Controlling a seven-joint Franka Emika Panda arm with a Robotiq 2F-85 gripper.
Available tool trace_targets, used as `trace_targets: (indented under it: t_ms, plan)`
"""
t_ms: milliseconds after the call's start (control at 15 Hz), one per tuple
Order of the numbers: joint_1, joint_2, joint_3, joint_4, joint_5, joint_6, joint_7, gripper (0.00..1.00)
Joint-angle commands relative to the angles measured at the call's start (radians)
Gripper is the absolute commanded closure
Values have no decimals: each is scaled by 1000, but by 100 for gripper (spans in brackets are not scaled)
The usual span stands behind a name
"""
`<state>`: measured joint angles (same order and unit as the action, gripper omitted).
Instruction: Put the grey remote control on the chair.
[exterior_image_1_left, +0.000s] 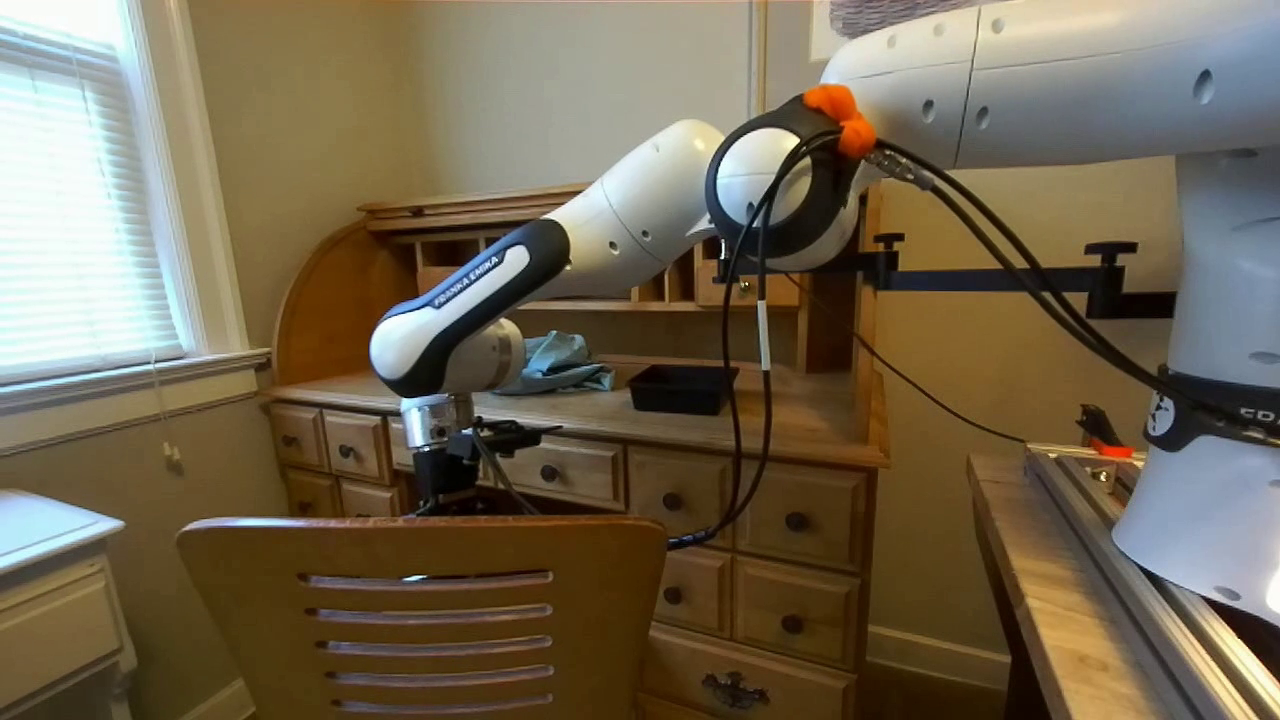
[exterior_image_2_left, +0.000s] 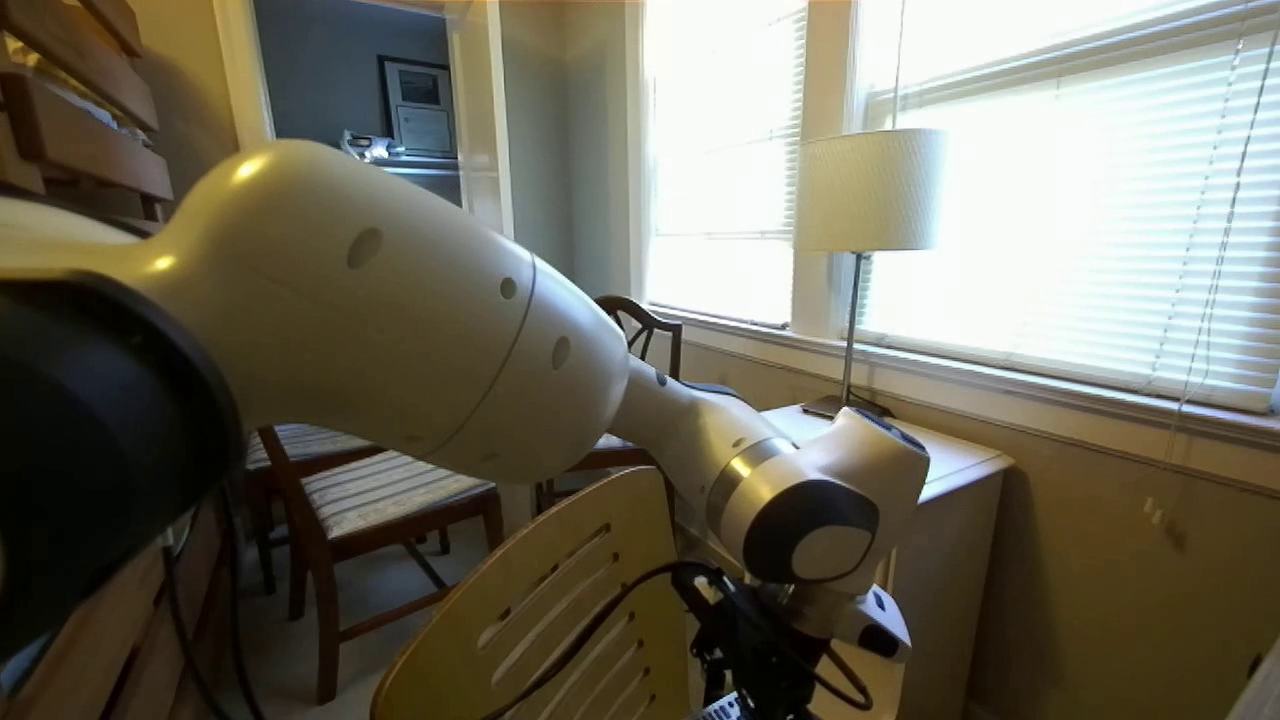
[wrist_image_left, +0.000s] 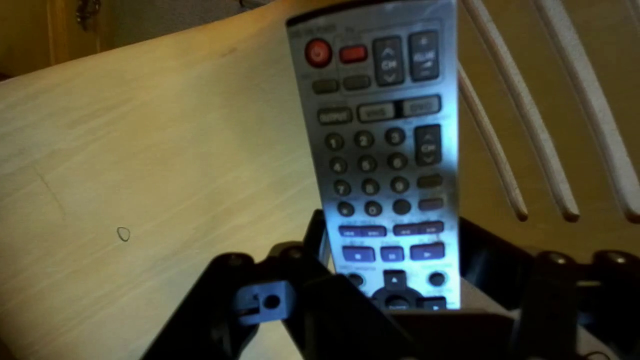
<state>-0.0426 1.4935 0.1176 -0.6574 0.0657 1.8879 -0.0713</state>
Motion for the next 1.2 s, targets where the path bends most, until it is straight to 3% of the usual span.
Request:
trace_targets:
  t_ms: [0, 600, 1133]
  plan:
    - [16, 0, -35, -9, 12, 8, 31, 64]
    - [95, 18, -183, -241, -39, 256, 319, 64]
    - [212, 22, -334, -336, -138, 246, 652, 64]
